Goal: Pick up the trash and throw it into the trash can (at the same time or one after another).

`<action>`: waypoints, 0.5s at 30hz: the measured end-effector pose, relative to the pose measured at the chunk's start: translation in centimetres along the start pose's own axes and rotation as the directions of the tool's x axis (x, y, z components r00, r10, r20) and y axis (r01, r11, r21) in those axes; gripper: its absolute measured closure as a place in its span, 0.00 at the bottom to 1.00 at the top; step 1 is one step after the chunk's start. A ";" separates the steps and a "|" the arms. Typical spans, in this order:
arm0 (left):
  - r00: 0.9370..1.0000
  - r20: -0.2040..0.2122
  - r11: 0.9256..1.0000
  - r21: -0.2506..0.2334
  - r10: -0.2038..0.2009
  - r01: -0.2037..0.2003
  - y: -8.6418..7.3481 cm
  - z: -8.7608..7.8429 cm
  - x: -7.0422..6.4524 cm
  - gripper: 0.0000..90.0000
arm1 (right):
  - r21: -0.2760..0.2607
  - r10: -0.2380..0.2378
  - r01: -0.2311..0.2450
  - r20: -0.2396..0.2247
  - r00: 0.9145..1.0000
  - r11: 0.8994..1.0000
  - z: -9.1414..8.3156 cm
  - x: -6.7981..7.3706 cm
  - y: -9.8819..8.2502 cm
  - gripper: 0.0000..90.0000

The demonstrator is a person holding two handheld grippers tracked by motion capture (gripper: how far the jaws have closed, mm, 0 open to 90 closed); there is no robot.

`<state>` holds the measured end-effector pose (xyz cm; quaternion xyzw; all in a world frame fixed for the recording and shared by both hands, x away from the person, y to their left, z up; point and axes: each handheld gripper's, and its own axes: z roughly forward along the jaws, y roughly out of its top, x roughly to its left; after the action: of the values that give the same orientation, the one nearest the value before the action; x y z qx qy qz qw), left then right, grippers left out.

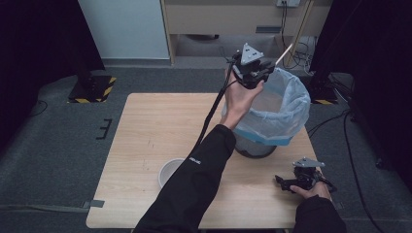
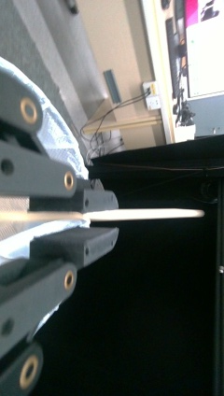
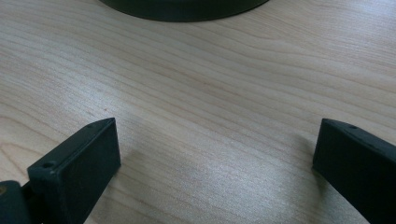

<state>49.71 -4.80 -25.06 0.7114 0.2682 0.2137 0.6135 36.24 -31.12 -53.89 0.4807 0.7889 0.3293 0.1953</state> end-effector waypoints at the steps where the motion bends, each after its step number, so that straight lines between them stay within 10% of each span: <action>1: 1.000 -0.004 1.000 0.002 0.013 -0.013 0.0 -0.2 0.1 0.78 | 0.000 0.000 0.000 0.000 1.000 1.000 0.0 0.0 0.0 0.01; 15: 0.998 -0.037 0.998 -0.018 0.054 -0.055 -0.7 -8.6 2.1 0.51 | -0.003 -0.003 0.003 0.001 1.000 1.000 0.0 0.0 0.0 0.01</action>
<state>45.81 3.16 -24.49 0.7087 0.2577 0.2458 0.6091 36.26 -31.13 -53.90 0.4796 0.7889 0.3299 0.1968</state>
